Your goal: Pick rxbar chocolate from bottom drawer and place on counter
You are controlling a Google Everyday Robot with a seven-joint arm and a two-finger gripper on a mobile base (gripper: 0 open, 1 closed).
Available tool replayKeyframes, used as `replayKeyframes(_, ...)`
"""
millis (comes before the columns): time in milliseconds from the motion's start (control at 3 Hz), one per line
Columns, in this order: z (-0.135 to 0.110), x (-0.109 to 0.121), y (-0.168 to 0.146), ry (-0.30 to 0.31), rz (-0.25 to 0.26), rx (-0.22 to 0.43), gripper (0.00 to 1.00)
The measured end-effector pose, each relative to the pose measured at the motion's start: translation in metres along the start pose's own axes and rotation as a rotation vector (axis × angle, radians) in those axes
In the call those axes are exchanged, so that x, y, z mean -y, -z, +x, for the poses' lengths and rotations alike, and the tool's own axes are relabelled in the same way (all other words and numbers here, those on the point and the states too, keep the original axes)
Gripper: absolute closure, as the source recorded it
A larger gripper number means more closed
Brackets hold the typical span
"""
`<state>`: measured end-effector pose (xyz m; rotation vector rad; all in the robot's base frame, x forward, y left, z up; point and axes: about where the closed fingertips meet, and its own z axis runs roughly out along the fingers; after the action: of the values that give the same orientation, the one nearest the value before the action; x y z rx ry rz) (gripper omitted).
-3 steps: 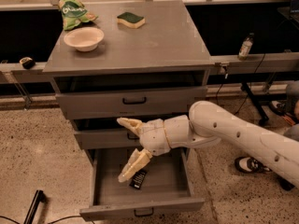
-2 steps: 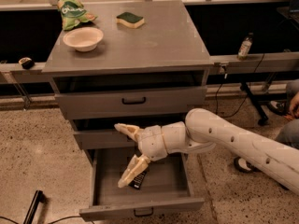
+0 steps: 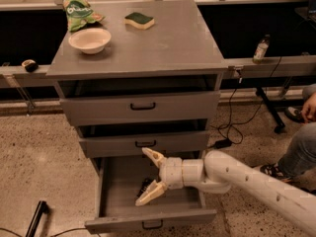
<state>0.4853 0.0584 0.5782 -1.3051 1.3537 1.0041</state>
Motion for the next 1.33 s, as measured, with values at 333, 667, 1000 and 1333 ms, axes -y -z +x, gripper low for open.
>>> replayKeyframes(333,0.091,-0.007,0.026,-0.024,0.069,0.005,0.00)
replayKeyframes(667,0.090,-0.007,0.026,-0.022,0.067,0.004,0.00)
replayKeyframes(1000,0.097,-0.003,0.019,0.015,0.080,-0.007,0.00)
replayKeyframes(1333,0.148,0.008,0.016,0.093,0.097,-0.043,0.00)
